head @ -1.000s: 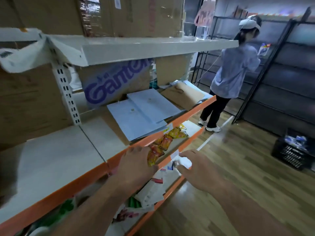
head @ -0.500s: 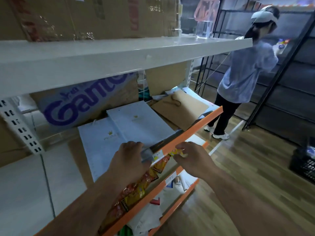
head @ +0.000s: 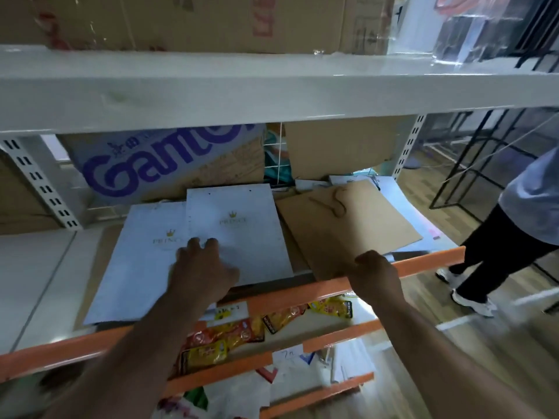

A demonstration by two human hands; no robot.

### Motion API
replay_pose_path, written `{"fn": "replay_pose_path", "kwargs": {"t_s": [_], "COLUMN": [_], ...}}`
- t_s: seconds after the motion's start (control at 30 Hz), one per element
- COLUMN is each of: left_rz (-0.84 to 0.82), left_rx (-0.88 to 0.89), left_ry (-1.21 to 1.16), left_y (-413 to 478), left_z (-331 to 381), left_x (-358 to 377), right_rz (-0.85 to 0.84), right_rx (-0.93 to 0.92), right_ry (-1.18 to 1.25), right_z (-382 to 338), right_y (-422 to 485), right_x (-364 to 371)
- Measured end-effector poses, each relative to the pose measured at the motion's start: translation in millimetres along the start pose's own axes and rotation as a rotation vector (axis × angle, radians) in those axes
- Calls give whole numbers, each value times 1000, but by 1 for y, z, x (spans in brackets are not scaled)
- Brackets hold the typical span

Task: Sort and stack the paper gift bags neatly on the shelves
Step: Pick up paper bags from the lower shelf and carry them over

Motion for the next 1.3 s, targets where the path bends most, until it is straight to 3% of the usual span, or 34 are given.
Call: {"fn": "replay_pose_path", "kwargs": {"t_s": [0.17, 0.27, 0.43, 0.6, 0.77, 0.93, 1.2, 1.3], "left_rz": [-73, -51, -9, 50, 11, 34, 66, 53], "left_rx": [-170, -254, -392, -468, -479, -461, -432, -405], "left_ry": [10, -9, -309, -563, -824, -927, -1041, -1174], "left_y": [2, 6, 9, 6, -2, -12, -31, -45], "left_z": [-6, -13, -22, -33, -42, -59, -119, -144], "left_x": [9, 4, 3, 1, 3, 0, -3, 0], "right_rz": [-9, 56, 27, -78, -98, -228, -269, -205], "right_rx": [66, 82, 185, 220, 305, 207, 67, 113], "right_ry": [295, 617, 1094, 993, 1095, 1090, 1158, 1258], "right_z": [26, 12, 19, 13, -3, -25, -55, -56], "right_y": [32, 19, 25, 37, 35, 14, -51, -78], "right_x": [5, -2, 1, 4, 13, 26, 55, 73]}}
Point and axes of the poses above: each hand's wrist, its own y-axis towards the middle knuckle, its own x-axis out of the palm, z = x × y, the point moved 8 cm from there along y, towards the middle knuckle, and after that the axes turned 14 degrees about y, right-handed, at the moved point
